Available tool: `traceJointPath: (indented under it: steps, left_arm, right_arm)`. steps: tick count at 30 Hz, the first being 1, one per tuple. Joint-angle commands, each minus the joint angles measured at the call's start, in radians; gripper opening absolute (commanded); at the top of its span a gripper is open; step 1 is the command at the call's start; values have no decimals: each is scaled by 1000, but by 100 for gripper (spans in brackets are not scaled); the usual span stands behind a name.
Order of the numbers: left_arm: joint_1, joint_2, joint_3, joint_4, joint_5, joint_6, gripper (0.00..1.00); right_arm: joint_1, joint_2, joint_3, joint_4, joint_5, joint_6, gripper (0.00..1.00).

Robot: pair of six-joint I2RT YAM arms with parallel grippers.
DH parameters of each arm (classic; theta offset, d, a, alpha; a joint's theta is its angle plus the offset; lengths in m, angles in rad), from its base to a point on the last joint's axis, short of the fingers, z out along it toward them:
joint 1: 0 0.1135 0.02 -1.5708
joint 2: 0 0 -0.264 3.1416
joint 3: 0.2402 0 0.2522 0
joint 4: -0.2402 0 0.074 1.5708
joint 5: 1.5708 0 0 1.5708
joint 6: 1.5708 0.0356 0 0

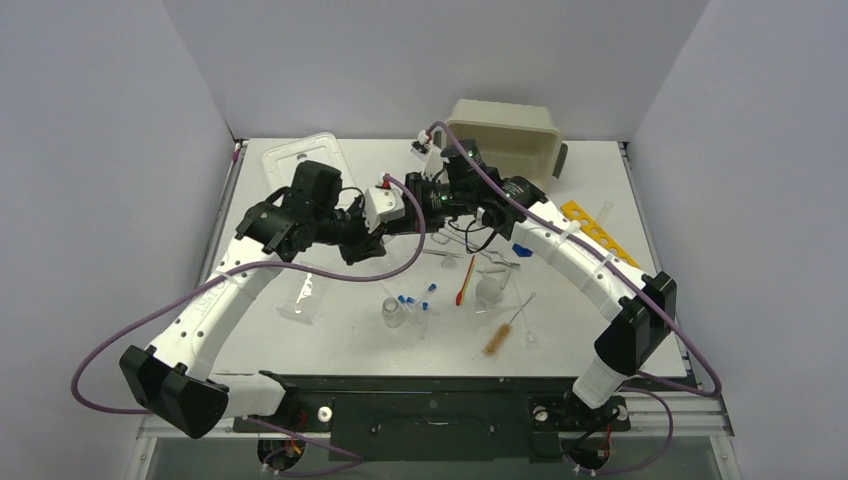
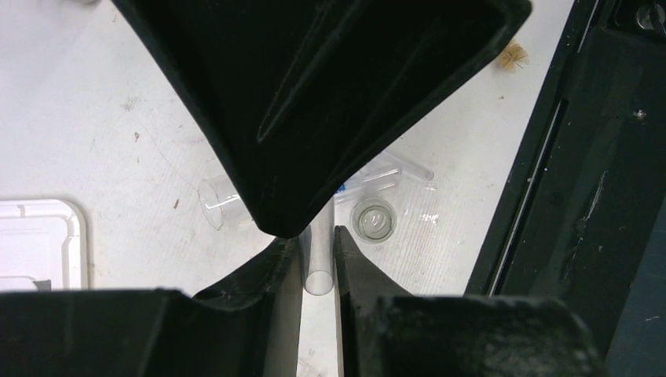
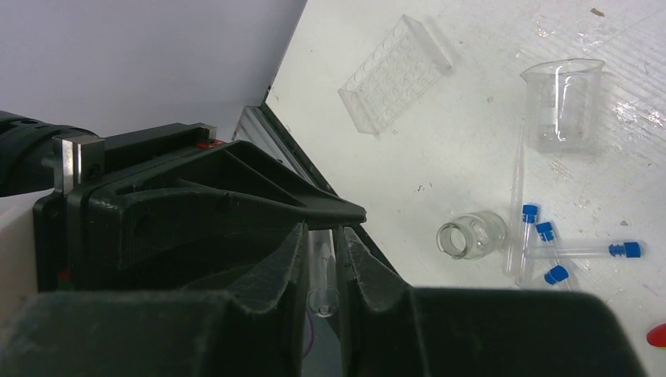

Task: Organize the chemistry lab equipment
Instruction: Pick up the test tube at the center of the board.

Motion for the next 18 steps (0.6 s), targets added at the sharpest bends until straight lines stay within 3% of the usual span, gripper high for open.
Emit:
traceJointPath:
  steps: [1, 3, 6, 9, 18]
  left_arm:
    - [1, -28, 8, 51, -23, 9, 7]
    - [1, -28, 1, 56, -34, 8, 7]
    - [-1, -29, -4, 58, -35, 10, 7]
    - [-2, -30, -4, 58, -37, 10, 7]
    - [-4, -37, -12, 50, -39, 17, 7]
  right_arm:
    - [-21, -65, -37, -49, 33, -33, 11]
    - [-26, -81, -56, -51, 34, -38, 26]
    - [-27, -97, -77, -44, 33, -33, 35]
    - [-27, -99, -80, -33, 32, -21, 35]
    - [-27, -103, -88, -6, 49, 4, 21]
